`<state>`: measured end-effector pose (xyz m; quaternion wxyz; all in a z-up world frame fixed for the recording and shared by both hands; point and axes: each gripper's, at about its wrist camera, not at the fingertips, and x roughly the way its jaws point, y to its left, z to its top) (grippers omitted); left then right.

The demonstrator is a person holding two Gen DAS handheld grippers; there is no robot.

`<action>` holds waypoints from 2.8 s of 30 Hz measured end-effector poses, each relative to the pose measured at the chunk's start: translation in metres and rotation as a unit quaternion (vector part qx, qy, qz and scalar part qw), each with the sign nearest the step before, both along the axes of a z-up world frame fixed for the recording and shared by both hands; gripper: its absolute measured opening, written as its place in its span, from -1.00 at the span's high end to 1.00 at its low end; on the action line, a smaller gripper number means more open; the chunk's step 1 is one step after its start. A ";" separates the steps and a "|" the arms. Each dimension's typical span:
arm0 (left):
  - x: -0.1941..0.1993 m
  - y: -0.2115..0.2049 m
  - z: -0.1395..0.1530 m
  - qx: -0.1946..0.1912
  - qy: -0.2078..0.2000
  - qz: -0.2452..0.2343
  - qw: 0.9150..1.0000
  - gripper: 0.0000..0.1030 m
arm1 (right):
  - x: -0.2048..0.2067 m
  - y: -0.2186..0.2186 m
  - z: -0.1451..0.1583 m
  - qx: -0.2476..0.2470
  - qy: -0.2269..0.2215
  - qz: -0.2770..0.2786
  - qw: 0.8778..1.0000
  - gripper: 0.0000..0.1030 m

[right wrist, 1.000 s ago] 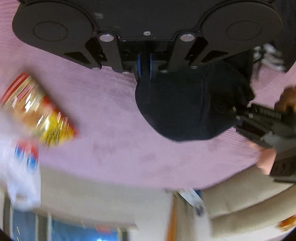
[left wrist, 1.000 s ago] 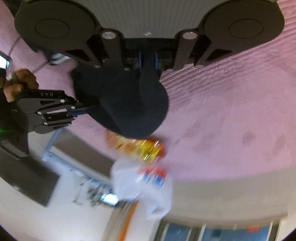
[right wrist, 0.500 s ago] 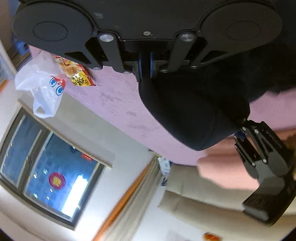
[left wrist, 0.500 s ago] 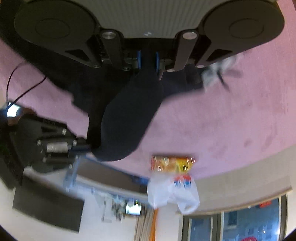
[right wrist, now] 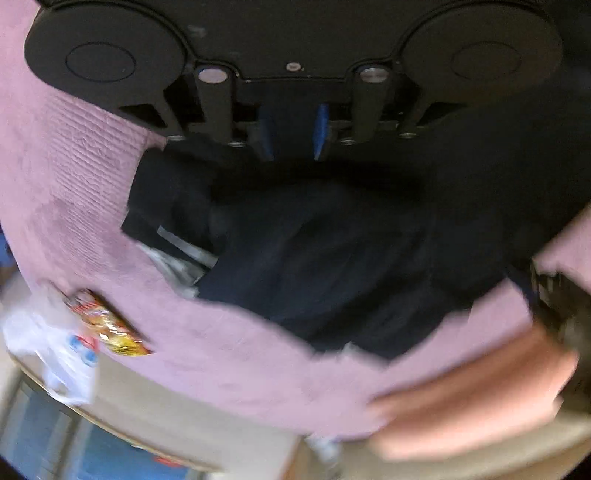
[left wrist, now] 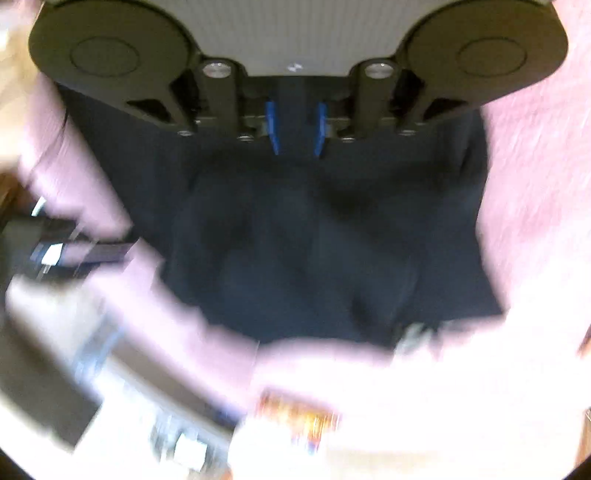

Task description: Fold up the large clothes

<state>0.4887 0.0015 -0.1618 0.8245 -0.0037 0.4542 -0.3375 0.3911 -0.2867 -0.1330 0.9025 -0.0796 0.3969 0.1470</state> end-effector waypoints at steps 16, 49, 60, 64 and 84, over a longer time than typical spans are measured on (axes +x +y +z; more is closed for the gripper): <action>0.037 0.027 -0.076 -0.075 0.067 0.150 0.983 0.86 | 0.031 -0.027 -0.085 0.052 0.114 -0.139 0.982 0.25; -0.203 0.061 -0.028 -0.054 0.059 0.134 0.988 0.35 | -0.097 0.018 -0.065 0.142 0.142 -0.078 0.977 0.12; -0.298 0.088 -0.032 -0.030 -0.052 0.192 0.980 0.02 | -0.190 -0.004 -0.071 0.079 0.042 -0.051 0.995 -0.25; -0.342 0.098 -0.024 0.001 -0.060 0.247 0.967 0.00 | -0.230 -0.011 -0.067 0.054 0.039 -0.098 0.993 -0.41; -0.335 0.103 -0.058 -0.053 0.085 0.306 0.947 0.91 | -0.284 -0.059 -0.098 0.149 0.143 -0.224 0.952 -0.52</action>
